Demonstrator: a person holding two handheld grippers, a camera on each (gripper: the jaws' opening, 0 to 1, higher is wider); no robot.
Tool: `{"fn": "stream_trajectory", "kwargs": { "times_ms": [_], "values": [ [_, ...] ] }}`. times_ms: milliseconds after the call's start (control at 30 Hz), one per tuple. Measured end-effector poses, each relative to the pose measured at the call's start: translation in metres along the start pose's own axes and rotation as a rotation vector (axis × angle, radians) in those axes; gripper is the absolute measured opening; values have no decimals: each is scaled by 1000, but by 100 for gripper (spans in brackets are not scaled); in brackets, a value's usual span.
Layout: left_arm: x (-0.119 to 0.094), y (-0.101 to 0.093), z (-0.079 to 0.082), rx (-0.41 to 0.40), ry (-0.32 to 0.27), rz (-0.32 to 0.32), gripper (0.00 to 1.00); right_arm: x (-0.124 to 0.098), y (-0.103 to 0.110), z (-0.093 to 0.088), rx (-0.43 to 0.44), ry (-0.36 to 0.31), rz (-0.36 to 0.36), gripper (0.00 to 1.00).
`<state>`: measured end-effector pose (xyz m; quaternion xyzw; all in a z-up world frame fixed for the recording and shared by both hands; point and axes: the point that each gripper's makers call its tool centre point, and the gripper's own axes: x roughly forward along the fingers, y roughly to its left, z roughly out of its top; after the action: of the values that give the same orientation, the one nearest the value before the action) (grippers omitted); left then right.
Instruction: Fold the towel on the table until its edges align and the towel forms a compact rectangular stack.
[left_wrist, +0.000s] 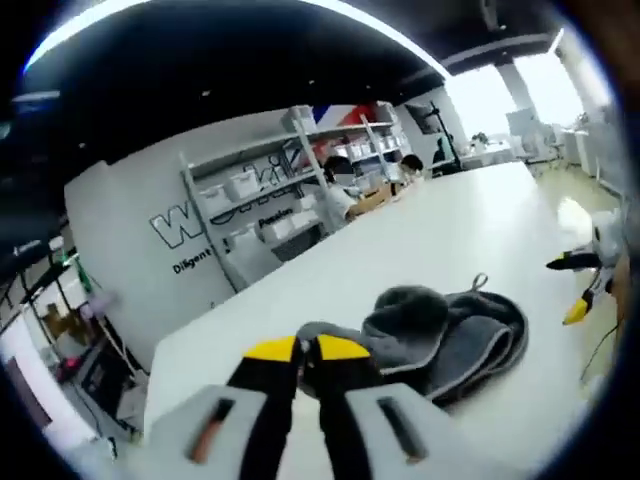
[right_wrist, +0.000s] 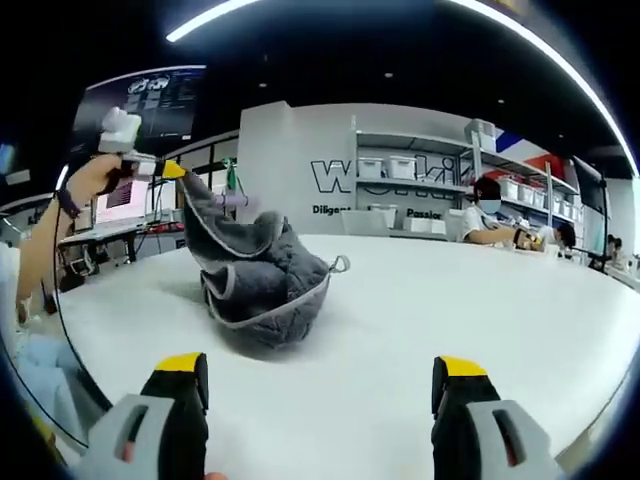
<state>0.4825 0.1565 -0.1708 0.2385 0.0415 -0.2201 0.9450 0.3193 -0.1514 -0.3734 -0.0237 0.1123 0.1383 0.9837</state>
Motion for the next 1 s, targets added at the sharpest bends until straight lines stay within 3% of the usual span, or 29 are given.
{"fn": "stream_trajectory", "kwargs": {
  "times_ms": [133,233,367,433,500,567,633,800,1000],
  "values": [
    [7,25,42,62,-34,86,8,-2,1,2,-4,-5,3,97],
    [10,40,66,152,-41,169,8,-4,-1,4,-2,-12,-2,97],
    [11,58,79,267,-2,284,7,-7,-6,5,0,-17,-13,97],
    [11,75,75,396,66,400,7,-8,-7,5,1,-18,-14,97],
    [11,87,67,462,109,470,7,-10,-7,5,0,-20,-15,97],
    [10,102,48,516,187,538,7,-10,-7,6,-1,-21,-15,97],
    [14,111,21,525,266,548,7,-11,-8,6,1,-23,-18,97],
    [29,124,-64,367,404,471,8,-12,-7,4,0,-20,-17,97],
    [42,127,-139,223,513,405,8,-9,-1,5,-7,-17,-10,97]
  ]
}}
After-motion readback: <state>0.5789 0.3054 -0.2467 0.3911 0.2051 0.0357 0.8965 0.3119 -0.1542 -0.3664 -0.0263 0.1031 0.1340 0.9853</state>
